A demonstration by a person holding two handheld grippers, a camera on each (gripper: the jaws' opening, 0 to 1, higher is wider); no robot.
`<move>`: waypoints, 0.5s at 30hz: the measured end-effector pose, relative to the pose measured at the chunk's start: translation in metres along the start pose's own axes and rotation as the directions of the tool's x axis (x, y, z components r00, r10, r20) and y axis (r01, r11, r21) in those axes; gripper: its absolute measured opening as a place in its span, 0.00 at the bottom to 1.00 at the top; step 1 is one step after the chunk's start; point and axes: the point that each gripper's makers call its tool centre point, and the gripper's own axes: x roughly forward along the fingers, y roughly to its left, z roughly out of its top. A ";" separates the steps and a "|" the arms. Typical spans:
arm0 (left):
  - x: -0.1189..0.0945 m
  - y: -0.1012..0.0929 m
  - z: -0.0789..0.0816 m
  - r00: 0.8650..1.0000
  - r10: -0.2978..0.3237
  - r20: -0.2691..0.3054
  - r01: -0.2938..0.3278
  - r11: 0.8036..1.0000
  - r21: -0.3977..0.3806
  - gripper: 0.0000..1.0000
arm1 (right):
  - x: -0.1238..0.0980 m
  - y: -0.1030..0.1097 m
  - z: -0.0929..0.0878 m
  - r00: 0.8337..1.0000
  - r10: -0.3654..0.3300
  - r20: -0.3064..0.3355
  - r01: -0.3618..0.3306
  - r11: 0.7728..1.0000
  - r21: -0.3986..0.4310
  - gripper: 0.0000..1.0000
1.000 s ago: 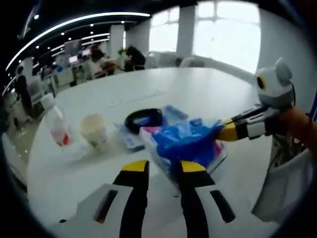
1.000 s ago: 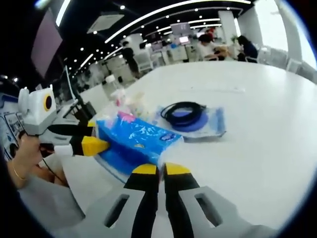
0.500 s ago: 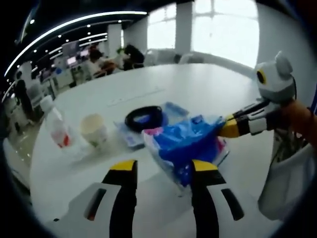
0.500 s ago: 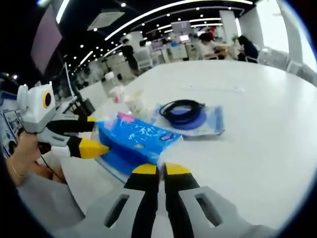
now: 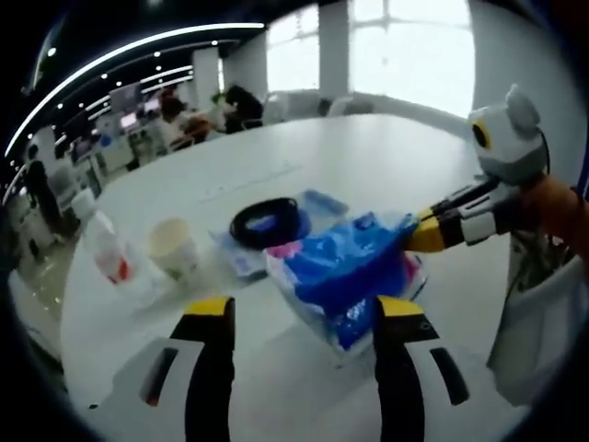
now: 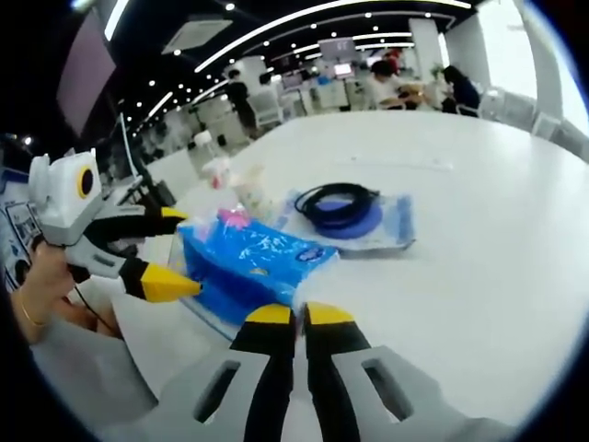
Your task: Arrange the tabletop items into an orderly group along one side of the table until the central work area is clear of visible clutter.
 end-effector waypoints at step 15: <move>-0.001 -0.002 0.010 0.999 -0.004 0.051 0.003 1.000 0.013 0.86 | -0.011 -0.014 0.006 1.000 -0.017 0.011 0.017 1.000 -0.020 0.03</move>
